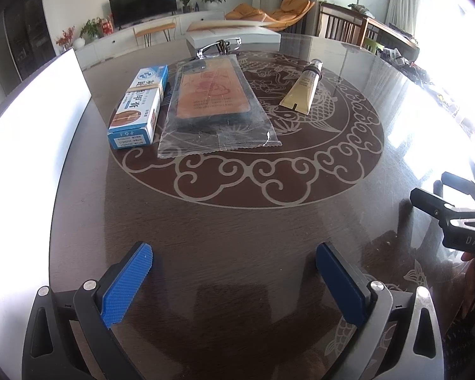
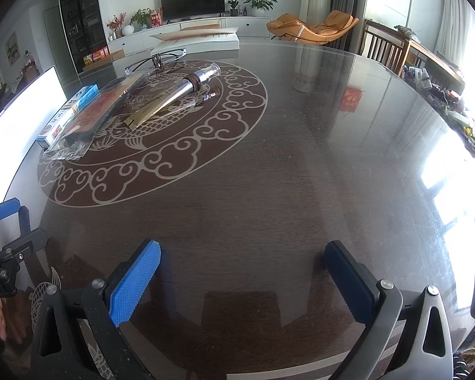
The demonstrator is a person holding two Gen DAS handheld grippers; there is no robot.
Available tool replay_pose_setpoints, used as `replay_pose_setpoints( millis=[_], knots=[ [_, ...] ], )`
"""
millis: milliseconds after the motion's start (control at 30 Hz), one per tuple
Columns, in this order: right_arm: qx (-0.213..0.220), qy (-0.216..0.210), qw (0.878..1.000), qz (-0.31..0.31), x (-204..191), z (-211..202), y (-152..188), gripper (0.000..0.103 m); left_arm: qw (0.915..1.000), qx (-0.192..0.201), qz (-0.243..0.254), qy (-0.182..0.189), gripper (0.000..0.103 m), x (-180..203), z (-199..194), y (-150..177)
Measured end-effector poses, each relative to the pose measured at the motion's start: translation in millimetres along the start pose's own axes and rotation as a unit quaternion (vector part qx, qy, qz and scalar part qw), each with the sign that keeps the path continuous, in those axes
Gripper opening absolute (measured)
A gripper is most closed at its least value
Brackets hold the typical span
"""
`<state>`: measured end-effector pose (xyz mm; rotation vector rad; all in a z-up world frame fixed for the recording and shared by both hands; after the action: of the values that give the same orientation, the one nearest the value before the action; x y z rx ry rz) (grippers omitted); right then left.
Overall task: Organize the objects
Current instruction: 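Move the left tool toward the bagged phone case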
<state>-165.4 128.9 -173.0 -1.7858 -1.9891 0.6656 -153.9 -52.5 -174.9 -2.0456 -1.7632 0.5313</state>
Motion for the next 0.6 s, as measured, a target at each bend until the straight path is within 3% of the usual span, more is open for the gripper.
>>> replay_pose_setpoints(
  millis=[100,200,367,500,600],
  knots=[
    [0.0,0.0,1.0,0.0,0.0,-0.2,-0.1,0.103,0.9991,0.015,-0.023,0.033,0.103,-1.3,-7.3,-32.1],
    [0.0,0.0,1.0,0.0,0.0,-0.3,-0.1,0.103,0.9992,0.027,-0.02,0.021,0.103,-4.4,-2.0,-83.5],
    [0.0,0.0,1.0,0.0,-0.1,-0.2,-0.1,0.103,0.9997,0.014,-0.002,-0.019,0.103,-9.5,50.5,-152.9],
    [0.001,0.0,1.0,-0.001,-0.6,-1.1,0.3,0.103,0.9988,-0.021,-0.001,-0.045,0.103,-17.8,92.6,-173.7],
    [0.002,0.0,1.0,-0.001,-0.9,-1.1,0.3,0.103,0.9983,-0.043,-0.023,-0.034,0.103,-19.4,113.6,-177.8]
  ],
)
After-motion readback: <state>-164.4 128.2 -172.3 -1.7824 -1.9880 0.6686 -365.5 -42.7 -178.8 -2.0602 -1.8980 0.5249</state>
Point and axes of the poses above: each gripper's, at about its wrist camera, not at the fingertips, and z roughly the way its jaws point, x to its right, y to its underside, the point moved 10 cm from there along z, roughly the way its jaws point, and after that the axes turned 3 degrees about -y, right-handed, at the moved point
